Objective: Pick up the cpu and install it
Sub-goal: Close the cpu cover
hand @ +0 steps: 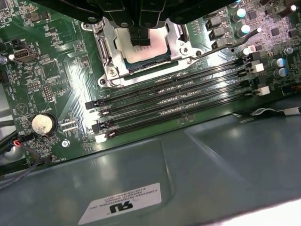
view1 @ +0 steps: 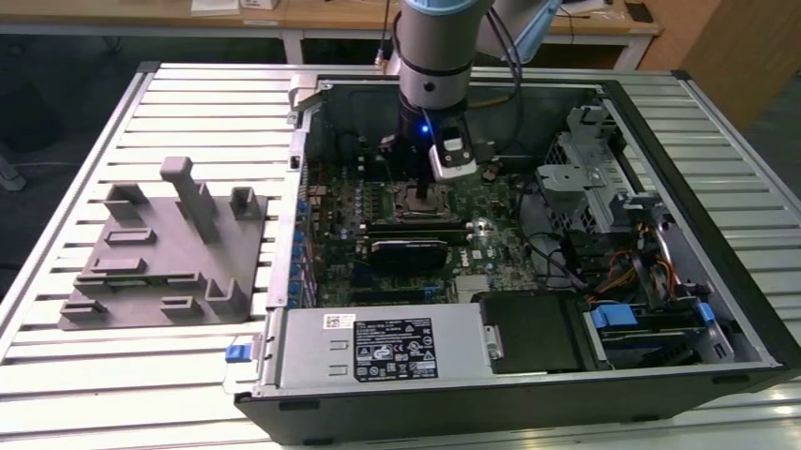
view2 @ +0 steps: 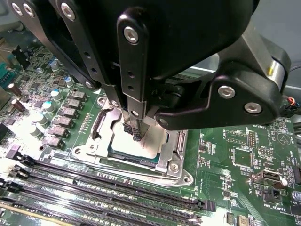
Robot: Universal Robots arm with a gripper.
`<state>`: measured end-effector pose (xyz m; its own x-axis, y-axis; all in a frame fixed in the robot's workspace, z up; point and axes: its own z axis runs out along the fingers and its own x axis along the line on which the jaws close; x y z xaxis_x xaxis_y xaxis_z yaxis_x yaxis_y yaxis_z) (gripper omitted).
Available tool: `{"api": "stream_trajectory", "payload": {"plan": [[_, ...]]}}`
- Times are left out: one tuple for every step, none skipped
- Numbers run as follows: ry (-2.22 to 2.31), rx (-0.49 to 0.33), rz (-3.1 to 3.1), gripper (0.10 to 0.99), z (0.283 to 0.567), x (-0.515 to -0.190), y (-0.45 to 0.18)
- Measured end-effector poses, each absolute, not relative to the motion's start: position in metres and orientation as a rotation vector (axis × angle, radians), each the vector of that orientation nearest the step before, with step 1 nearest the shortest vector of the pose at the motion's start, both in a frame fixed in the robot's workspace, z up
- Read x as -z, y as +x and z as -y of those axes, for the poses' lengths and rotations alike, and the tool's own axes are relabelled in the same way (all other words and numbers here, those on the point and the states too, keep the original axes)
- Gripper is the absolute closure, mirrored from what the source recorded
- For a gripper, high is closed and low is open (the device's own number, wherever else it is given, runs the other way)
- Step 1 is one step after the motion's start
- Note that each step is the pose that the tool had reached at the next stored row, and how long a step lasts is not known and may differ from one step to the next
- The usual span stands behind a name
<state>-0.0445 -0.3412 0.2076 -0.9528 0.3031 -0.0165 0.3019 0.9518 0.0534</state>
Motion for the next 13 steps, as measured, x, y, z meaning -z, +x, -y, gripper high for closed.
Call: {"api": "stream_trajectory", "payload": {"plan": [[0.473, -0.079, -3.079, 0.980, 0.3413, -0.2071, -0.0448], [0.469, -0.079, -3.078, 0.980, 0.3413, -0.2067, -0.0450], [0.464, -0.080, -3.077, 0.980, 0.3414, -0.2064, -0.0454], [0.458, -0.080, -3.076, 0.980, 0.3414, -0.2060, -0.0457], [0.448, -0.081, -3.077, 0.980, 0.3414, -0.2057, -0.0460], [0.439, -0.081, -3.077, 0.980, 0.3415, -0.2055, -0.0462], [0.429, -0.081, -3.078, 0.980, 0.3415, -0.2054, -0.0464], [0.418, -0.081, -3.079, 0.980, 0.3415, -0.2054, -0.0467], [0.407, -0.082, -3.080, 0.980, 0.3416, -0.2054, -0.0470], [0.398, -0.082, -3.080, 0.980, 0.3417, -0.2053, -0.0474], [0.388, -0.082, -3.081, 0.980, 0.3419, -0.2053, -0.0477], [0.379, -0.083, -3.081, 0.980, 0.3420, -0.2053, -0.0481], [0.369, -0.083, -3.081, 0.980, 0.3422, -0.2053, -0.0485]]}}
